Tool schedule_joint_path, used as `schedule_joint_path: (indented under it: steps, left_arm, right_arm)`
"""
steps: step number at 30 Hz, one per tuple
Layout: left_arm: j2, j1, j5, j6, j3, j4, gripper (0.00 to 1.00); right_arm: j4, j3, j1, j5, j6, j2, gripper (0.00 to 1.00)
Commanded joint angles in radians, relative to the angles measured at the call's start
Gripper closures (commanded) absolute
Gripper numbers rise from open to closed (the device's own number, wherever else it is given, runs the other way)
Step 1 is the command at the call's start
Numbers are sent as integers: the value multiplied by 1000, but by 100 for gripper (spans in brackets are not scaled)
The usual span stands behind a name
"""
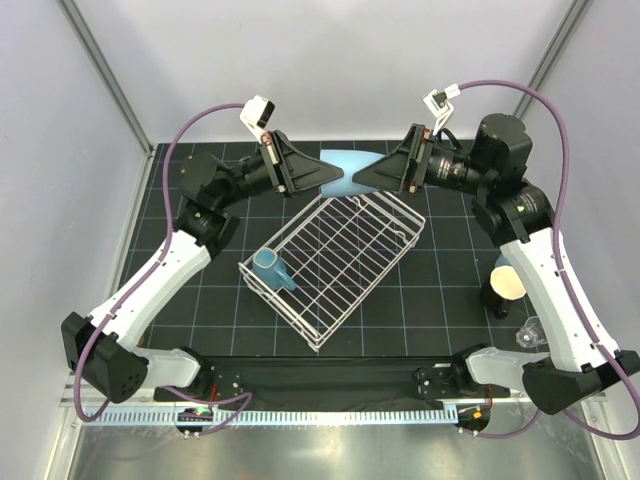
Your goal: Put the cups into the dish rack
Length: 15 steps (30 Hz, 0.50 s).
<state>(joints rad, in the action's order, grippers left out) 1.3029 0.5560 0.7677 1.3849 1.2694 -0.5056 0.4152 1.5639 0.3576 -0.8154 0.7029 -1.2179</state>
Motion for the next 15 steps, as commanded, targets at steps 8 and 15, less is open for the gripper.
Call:
schedule_joint_path:
  steps: [8,15]
  left_arm:
    - [-34,9,-2,17,-18,-71,100]
    - [-36,12,-5,25,-38,-71,100]
  right_arm:
    - [-101,-21,-14,-25,56,18,17]
    - [-130,-33,-17,-39,76,17,43]
